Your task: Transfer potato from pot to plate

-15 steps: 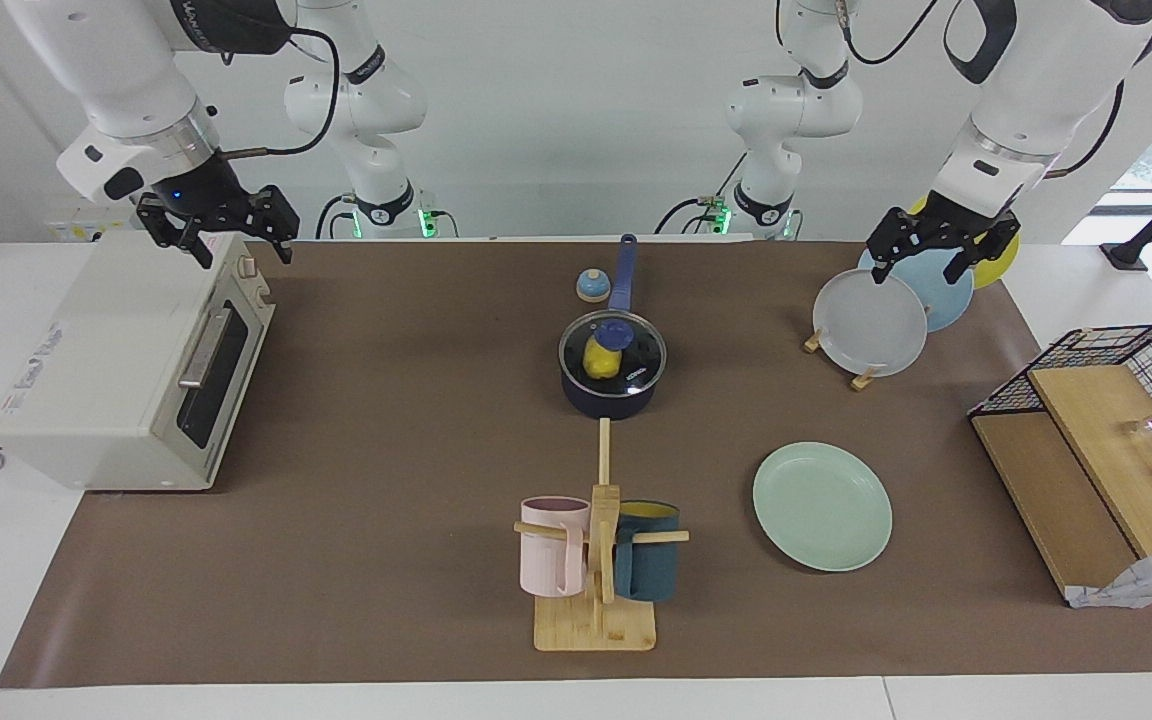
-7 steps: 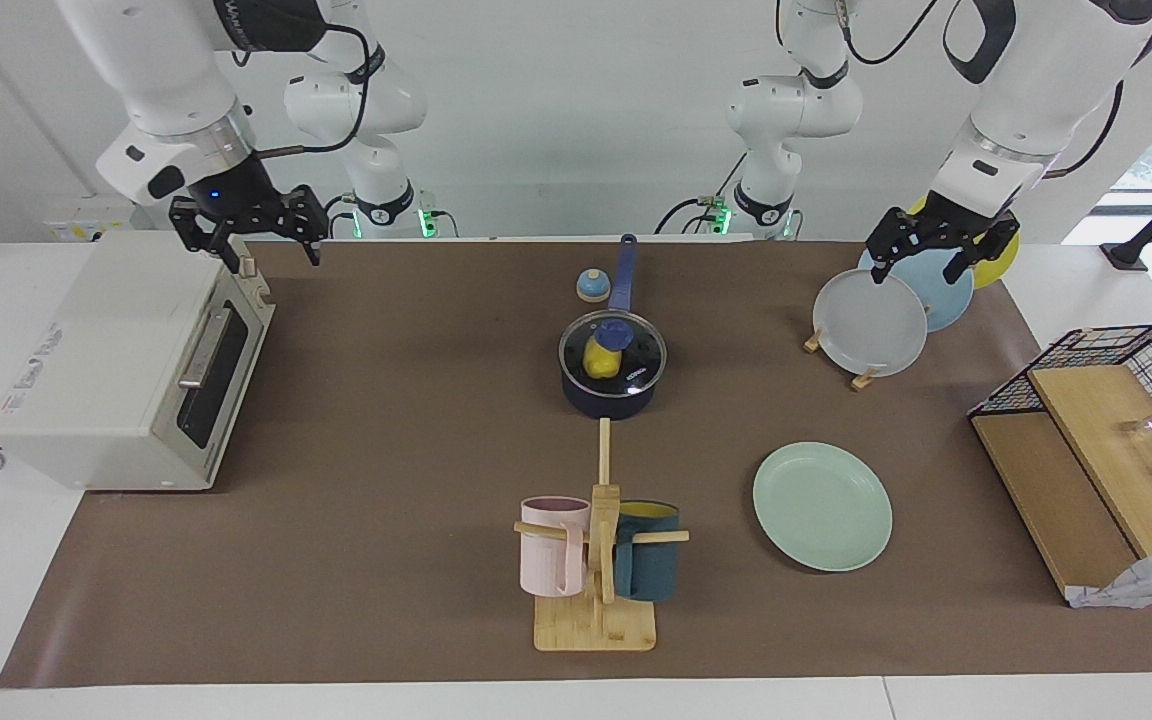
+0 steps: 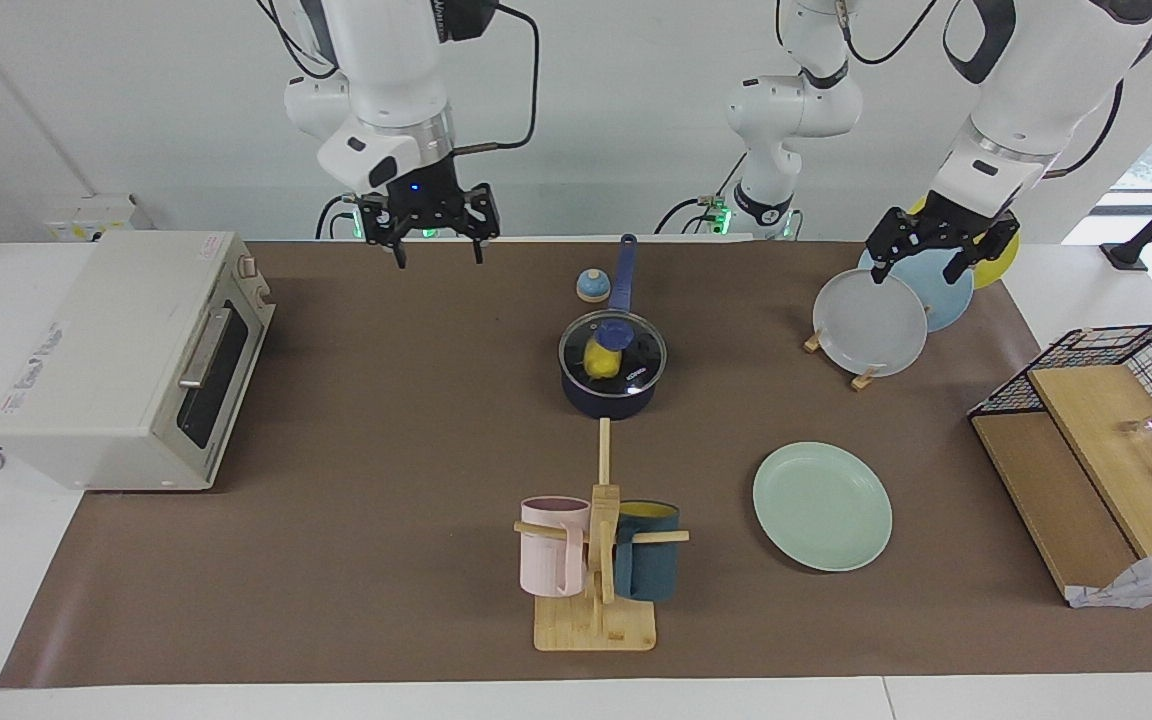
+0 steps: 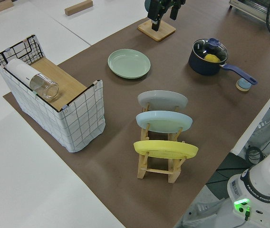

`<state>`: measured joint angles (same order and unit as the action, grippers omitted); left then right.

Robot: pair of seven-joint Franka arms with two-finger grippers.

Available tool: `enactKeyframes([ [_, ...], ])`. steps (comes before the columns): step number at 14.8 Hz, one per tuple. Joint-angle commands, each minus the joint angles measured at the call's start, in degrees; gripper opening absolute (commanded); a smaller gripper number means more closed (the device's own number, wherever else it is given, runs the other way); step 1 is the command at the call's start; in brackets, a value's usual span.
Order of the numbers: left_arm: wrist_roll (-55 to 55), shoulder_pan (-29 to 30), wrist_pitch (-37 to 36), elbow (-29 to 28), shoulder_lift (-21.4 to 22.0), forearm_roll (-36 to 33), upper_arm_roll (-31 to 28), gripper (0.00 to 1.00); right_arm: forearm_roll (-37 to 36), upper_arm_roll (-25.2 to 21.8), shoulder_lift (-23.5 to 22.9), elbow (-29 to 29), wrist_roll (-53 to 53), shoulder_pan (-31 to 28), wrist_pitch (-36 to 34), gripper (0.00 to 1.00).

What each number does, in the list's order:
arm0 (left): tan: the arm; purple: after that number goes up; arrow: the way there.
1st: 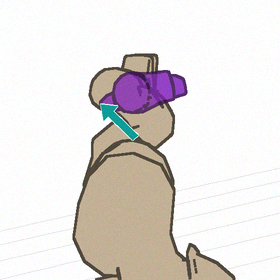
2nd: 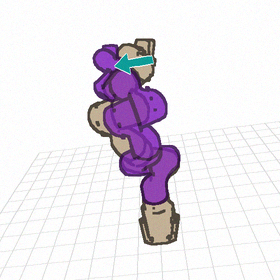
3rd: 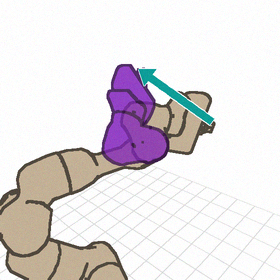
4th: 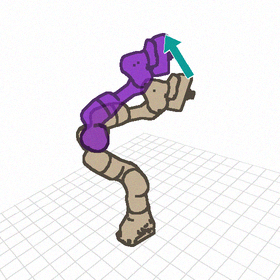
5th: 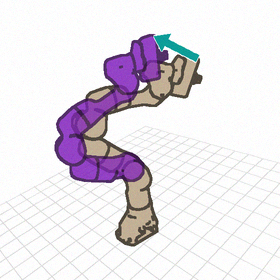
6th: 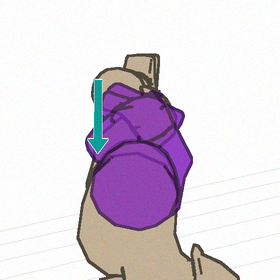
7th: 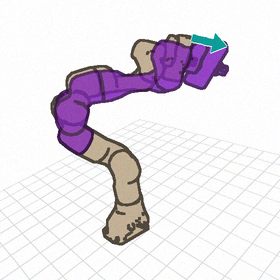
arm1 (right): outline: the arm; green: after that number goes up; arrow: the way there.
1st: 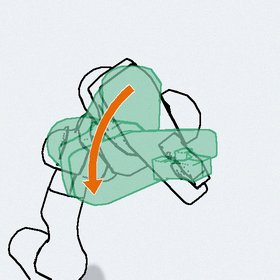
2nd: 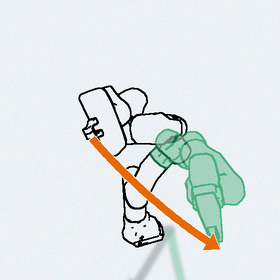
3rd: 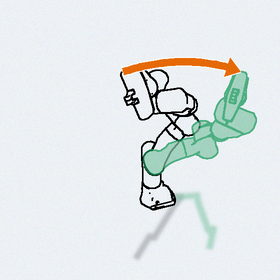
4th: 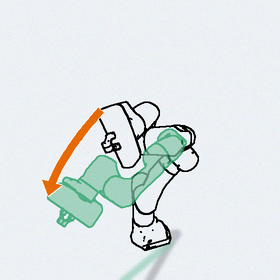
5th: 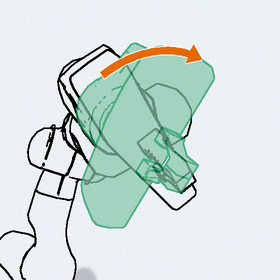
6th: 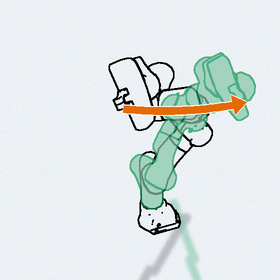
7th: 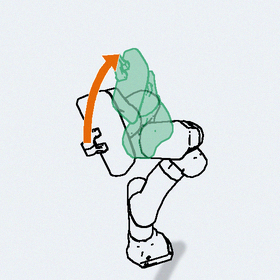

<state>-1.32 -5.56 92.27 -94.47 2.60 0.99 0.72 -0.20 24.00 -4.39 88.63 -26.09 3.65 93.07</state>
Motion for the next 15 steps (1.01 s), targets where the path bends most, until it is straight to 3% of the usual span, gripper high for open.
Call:
enactKeyframes([
  [1, 0.26, 0.2, 0.19, -1.07, 1.0, 0.68, 0.07, 1.0, -5.75, 2.89, -9.04, -6.18, -9.39, 6.86, 2.71, 1.0],
  [4, 0.44, 0.29, -0.07, -1.16, 1.0, 0.68, 0.16, 1.0, -8.15, 2.8, -13.18, -4.97, -18.62, 13.65, 11.74, 1.0],
  [8, 0.53, 0.38, 0.37, -1.25, 1.09, 0.68, 0.16, 1.0, -11.82, 2.8, -13.8, 3.81, -18.73, 15.59, 21.86, 1.0],
  [11, 0.53, 0.46, 0.63, -1.25, 1.09, 0.68, 0.07, 1.0, -16.32, 2.89, -16.35, 4.62, -18.3, 15.86, 24.44, 1.0],
  [15, 0.7, 0.55, 1.07, -1.16, 1.0, 0.68, 0.16, 1.0, -16.41, 3.15, -15.74, 7.69, -18.2, 15.77, 24.61, 1.0],
])
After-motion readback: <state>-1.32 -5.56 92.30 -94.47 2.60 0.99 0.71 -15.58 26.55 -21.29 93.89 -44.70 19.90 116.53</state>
